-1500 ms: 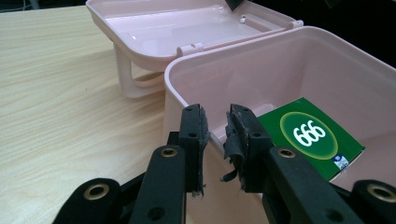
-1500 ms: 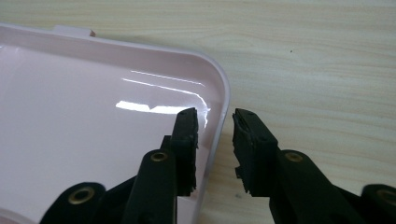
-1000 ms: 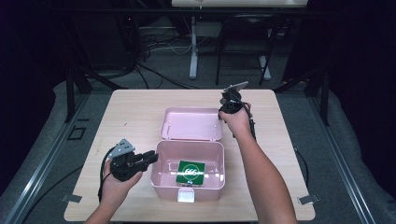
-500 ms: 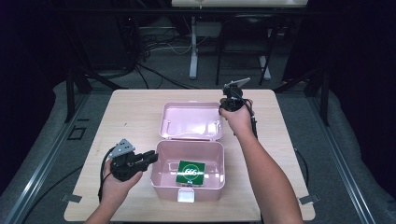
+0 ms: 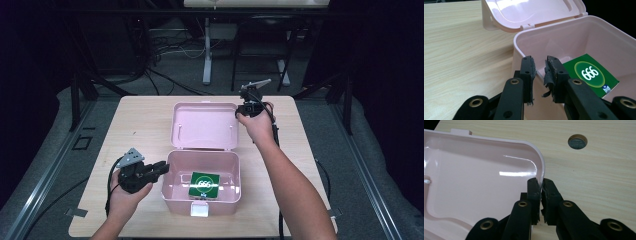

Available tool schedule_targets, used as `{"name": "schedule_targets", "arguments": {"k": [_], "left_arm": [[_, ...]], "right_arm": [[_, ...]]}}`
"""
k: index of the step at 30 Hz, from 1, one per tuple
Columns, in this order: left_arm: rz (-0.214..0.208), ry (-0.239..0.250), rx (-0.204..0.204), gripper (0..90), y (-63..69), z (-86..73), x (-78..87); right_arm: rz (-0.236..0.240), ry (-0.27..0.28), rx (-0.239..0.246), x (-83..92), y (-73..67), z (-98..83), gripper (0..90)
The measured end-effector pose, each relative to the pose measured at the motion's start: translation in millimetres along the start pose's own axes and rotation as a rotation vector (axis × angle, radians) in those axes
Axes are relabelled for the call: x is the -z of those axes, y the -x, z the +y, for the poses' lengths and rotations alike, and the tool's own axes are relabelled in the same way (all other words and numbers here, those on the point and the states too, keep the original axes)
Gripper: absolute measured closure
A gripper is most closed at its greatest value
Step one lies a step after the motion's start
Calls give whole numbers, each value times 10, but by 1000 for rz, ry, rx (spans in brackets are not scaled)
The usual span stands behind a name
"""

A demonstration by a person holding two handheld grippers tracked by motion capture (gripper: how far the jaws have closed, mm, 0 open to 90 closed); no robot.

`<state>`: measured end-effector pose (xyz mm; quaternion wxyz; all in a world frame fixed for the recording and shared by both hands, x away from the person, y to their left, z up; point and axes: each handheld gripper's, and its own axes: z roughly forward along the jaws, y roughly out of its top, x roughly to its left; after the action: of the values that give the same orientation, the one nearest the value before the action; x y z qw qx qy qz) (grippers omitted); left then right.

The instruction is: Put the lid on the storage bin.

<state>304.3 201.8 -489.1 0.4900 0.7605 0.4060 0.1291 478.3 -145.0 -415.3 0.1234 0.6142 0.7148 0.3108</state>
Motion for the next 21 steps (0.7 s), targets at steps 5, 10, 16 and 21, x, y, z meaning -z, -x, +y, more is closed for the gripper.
{"name": "schedule_targets", "arguments": {"k": [5,10,16,21], "left_arm": [[1,0,2,758,4,1,1],[3,0,-1,758,4,1,1],[6,-2,-2,759,8,4,1],[2,-1,-1,760,0,5,-1]], "right_arm": [[-1,16,24,111,-48,19,856],[-2,28,44,197,-76,26,858],[6,39,51,262,-90,22,859],[7,47,60,297,-94,12,859]]}}
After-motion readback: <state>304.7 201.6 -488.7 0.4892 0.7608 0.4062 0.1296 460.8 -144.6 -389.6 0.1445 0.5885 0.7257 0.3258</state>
